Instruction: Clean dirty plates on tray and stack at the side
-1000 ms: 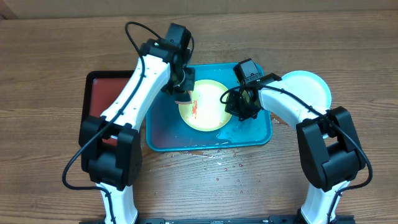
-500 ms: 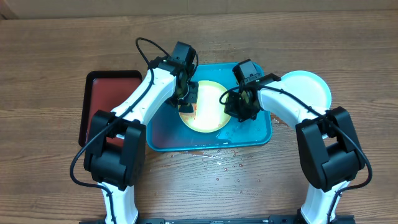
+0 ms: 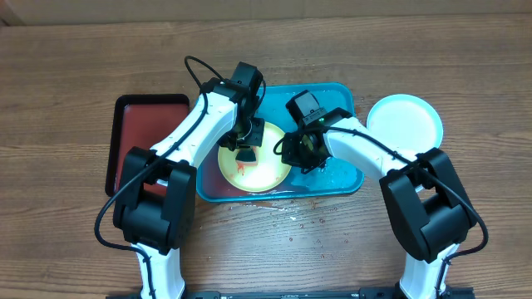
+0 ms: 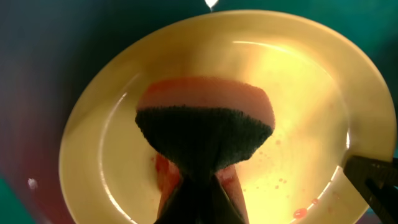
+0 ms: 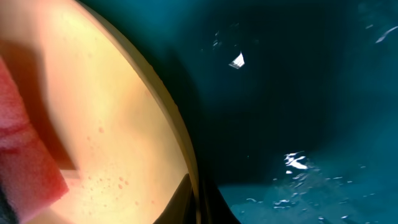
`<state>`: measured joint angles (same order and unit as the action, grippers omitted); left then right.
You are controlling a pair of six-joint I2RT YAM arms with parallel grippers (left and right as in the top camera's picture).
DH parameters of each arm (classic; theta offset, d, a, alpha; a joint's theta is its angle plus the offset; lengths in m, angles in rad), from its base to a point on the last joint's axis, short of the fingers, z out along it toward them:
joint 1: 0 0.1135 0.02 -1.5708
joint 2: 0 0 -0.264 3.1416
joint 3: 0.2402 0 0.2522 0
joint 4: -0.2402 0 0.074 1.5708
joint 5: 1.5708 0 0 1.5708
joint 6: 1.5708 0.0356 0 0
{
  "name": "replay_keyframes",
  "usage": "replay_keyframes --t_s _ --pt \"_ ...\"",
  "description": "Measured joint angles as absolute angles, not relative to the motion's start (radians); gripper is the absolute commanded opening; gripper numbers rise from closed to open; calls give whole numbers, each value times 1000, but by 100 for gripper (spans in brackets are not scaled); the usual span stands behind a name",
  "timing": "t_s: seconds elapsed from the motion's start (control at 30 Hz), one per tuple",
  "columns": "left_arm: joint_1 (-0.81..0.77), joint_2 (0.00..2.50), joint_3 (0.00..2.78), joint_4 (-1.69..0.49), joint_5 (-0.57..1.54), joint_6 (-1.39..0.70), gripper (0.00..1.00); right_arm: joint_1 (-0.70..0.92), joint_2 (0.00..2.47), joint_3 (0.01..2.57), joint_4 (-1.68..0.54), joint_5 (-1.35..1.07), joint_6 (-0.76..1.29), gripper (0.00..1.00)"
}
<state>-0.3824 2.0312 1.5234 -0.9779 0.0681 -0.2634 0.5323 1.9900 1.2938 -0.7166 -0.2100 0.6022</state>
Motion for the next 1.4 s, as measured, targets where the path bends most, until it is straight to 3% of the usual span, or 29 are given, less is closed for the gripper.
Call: replay_keyframes --t_s 0.7,1.07,1.4 --pt "-387 2031 1522 -1010 -146 -394 4 537 1990 1289 -691 -210 607 4" --pt "-387 2031 1457 -954 -36 -389 4 486 1990 1282 -689 -254 602 4" --pt "-387 2031 1445 -889 262 -240 5 451 1990 1282 -692 -258 599 4"
